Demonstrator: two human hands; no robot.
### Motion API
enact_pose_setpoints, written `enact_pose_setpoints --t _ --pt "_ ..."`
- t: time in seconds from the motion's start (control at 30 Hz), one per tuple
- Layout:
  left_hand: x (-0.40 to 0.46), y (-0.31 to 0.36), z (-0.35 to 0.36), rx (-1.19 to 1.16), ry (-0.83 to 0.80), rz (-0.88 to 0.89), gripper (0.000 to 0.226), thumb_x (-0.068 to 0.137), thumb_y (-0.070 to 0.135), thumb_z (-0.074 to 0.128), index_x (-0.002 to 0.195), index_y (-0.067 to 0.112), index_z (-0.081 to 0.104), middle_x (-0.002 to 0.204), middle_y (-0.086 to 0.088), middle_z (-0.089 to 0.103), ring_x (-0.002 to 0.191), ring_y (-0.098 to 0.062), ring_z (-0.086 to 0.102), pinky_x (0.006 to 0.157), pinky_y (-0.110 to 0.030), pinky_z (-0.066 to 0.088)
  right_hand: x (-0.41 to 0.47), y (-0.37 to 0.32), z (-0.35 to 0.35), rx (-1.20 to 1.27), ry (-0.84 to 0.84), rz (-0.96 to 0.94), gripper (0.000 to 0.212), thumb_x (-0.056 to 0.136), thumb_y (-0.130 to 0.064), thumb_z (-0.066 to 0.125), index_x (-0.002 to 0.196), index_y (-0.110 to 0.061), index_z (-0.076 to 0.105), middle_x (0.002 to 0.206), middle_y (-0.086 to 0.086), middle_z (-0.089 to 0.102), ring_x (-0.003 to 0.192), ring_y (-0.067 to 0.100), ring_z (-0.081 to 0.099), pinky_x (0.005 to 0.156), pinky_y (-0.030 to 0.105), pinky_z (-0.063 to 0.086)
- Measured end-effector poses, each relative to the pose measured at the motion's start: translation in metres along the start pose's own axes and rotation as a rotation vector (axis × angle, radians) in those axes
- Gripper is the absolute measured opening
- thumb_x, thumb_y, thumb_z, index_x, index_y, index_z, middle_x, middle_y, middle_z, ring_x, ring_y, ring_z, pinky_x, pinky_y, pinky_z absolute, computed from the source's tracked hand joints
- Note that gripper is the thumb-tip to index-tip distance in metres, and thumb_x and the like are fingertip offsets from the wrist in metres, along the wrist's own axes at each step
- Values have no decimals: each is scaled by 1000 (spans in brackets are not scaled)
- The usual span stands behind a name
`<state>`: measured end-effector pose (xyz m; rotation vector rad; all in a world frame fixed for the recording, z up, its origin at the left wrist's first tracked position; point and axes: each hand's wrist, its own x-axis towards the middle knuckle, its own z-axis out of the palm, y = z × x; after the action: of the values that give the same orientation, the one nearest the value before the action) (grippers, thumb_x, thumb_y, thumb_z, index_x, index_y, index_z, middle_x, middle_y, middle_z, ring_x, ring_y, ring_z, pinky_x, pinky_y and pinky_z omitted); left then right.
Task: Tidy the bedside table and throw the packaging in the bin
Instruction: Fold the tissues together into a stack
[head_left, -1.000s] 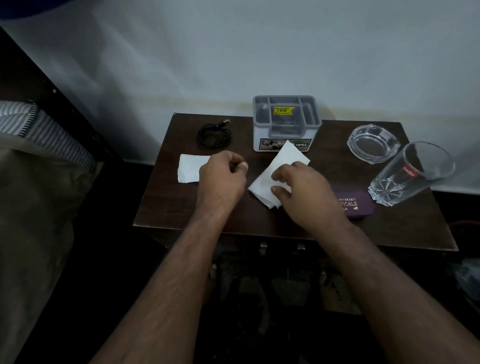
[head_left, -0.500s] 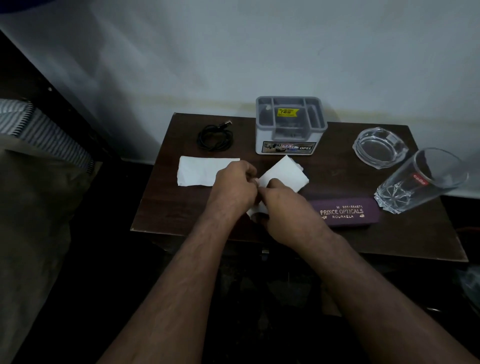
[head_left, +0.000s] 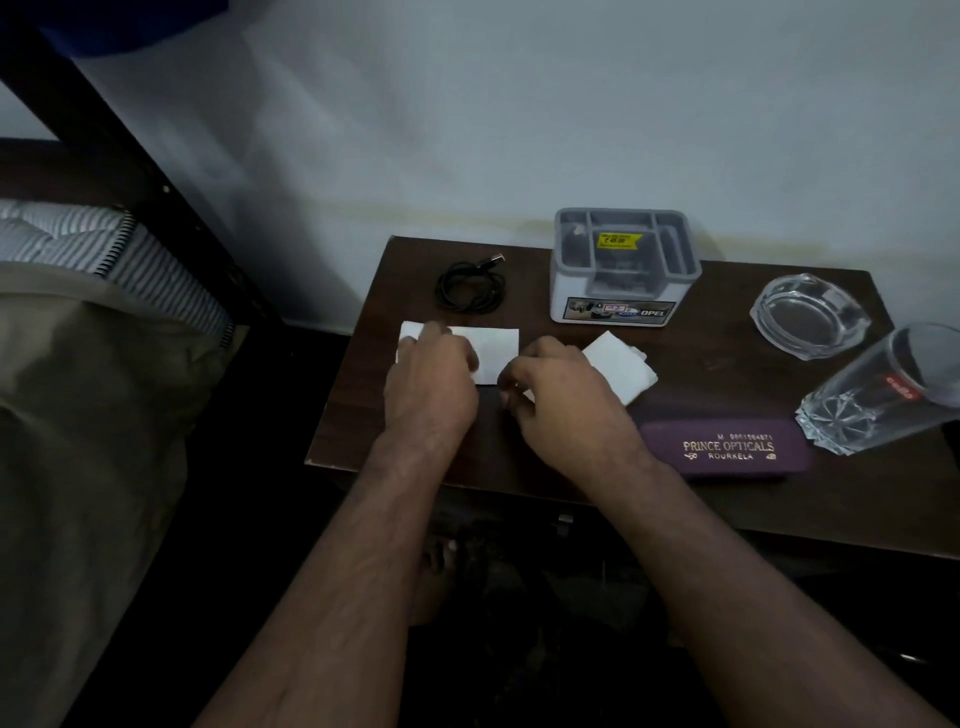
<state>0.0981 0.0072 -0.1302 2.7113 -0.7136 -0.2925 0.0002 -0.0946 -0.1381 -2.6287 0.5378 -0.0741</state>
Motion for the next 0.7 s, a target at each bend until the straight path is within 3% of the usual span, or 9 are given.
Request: enact_pose_setpoints --t 0.17,0.3,0.4,0.53,0.6,0.7 --pt "3 -3 -7 -89 -88 -85 25 96 21 67 119 21 59 117 -7 65 104 -28 64 77 -37 49 12 3 2 18 49 54 25 100 -27 61 122 -20 69 132 3 57 118 27 51 93 41 49" --pt "5 -6 -6 -91 -142 -84 46 91 25 72 130 25 45 117 -10 64 106 -33 64 78 -42 51 15 1 5 -49 -99 77 30 101 -29 58 131 -27 65 150 -2 50 128 29 44 101 40 42" --pt "7 -4 1 -80 -194 -66 43 89 28 75 125 22 53 118 -9 62 104 -30 61 82 -44 53 14 -3 6 -79 -166 62 32 102 -28 56 134 -27 61 154 -6 47 131 28 42 102 42 37" --pt "11 -1 7 0 -148 -114 37 91 32 75 123 18 65 135 -12 48 125 -31 46 95 -40 44 13 -2 4 -85 -189 35 33 103 -29 55 135 -28 61 154 -9 46 133 27 41 102 42 36" --pt "12 1 7 17 -129 -132 35 91 35 74 121 19 67 136 -11 48 128 -31 45 101 -40 40 13 4 3 -52 -162 47 30 101 -30 58 130 -29 65 150 -7 48 130 27 44 102 41 37" --pt "12 7 4 -36 -93 -130 25 91 35 73 110 20 69 124 -6 61 120 -27 55 102 -41 37 13 18 -5 50 50 114 16 96 -25 64 110 -27 72 119 1 61 112 28 59 94 42 49"
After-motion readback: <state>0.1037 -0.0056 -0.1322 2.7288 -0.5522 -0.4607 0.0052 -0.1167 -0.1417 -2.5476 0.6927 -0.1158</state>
